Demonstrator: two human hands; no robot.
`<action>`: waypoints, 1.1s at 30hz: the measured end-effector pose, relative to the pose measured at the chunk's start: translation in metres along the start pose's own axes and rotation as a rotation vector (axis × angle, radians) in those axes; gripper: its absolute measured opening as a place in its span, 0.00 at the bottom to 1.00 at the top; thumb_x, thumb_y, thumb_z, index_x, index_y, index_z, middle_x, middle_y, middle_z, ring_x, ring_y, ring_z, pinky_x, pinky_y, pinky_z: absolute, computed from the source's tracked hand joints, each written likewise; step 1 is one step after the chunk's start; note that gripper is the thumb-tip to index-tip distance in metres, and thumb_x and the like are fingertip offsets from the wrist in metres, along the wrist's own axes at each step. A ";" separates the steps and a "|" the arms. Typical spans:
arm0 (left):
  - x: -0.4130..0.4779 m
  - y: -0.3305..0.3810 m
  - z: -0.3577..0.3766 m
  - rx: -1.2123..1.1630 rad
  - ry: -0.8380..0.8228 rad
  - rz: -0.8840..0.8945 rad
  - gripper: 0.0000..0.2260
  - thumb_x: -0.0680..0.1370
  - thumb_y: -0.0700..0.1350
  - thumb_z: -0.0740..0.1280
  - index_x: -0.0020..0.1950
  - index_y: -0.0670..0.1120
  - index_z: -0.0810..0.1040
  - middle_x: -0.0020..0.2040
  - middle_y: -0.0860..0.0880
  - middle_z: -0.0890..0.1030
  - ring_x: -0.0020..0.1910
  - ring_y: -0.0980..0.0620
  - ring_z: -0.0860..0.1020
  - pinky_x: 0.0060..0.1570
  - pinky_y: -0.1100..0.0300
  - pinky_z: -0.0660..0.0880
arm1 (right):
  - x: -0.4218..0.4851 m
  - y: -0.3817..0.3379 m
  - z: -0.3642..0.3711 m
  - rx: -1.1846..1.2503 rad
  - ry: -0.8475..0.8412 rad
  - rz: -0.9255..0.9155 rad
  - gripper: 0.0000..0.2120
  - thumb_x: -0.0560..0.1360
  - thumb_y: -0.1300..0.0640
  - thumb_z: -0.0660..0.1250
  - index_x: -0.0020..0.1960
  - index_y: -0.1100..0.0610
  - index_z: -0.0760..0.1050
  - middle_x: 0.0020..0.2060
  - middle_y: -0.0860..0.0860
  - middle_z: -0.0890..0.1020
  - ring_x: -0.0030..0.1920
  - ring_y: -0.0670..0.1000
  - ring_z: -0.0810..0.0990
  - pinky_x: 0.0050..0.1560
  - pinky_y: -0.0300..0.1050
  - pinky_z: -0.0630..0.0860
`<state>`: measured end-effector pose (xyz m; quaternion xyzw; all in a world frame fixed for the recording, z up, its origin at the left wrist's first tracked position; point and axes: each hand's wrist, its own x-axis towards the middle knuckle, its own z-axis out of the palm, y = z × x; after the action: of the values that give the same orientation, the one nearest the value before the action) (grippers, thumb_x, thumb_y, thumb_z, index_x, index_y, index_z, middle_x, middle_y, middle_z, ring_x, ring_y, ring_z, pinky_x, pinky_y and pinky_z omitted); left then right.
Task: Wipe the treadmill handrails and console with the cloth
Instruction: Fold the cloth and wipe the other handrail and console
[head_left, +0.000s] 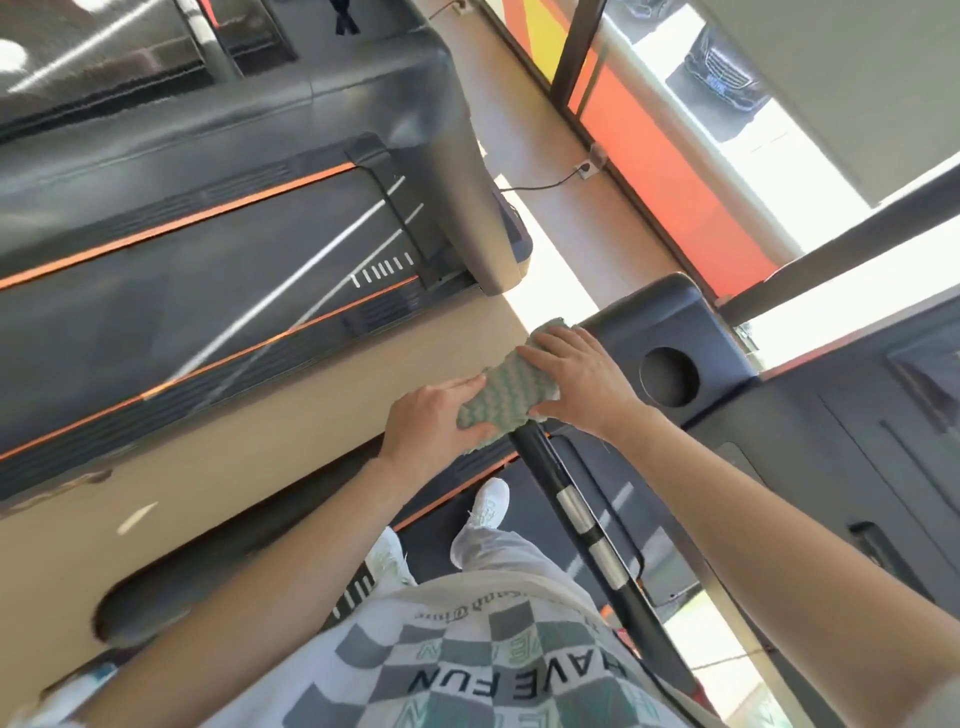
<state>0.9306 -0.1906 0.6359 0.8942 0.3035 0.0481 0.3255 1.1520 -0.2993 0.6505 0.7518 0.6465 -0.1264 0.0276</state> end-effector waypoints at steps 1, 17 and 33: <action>-0.009 -0.005 -0.001 0.006 0.021 -0.003 0.30 0.72 0.57 0.77 0.72 0.53 0.77 0.69 0.57 0.79 0.60 0.51 0.82 0.54 0.52 0.80 | 0.001 -0.003 0.001 0.015 -0.006 -0.029 0.40 0.66 0.45 0.79 0.75 0.50 0.69 0.69 0.53 0.75 0.73 0.58 0.68 0.75 0.59 0.59; -0.137 -0.095 -0.033 0.143 0.198 -0.115 0.30 0.65 0.58 0.81 0.66 0.54 0.82 0.62 0.56 0.83 0.56 0.52 0.83 0.47 0.54 0.78 | 0.011 -0.144 0.041 0.039 0.115 -0.178 0.41 0.60 0.43 0.81 0.69 0.54 0.74 0.63 0.53 0.79 0.65 0.59 0.74 0.75 0.56 0.62; -0.165 -0.106 -0.053 0.162 0.233 -0.103 0.27 0.73 0.65 0.66 0.64 0.49 0.80 0.60 0.51 0.80 0.57 0.47 0.78 0.55 0.50 0.75 | -0.015 -0.208 0.058 0.001 0.205 -0.145 0.35 0.75 0.40 0.68 0.77 0.55 0.66 0.74 0.58 0.69 0.74 0.61 0.67 0.75 0.60 0.60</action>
<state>0.7274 -0.1923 0.6314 0.8891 0.3878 0.1101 0.2167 0.9374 -0.2919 0.6229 0.7122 0.6985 -0.0508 -0.0481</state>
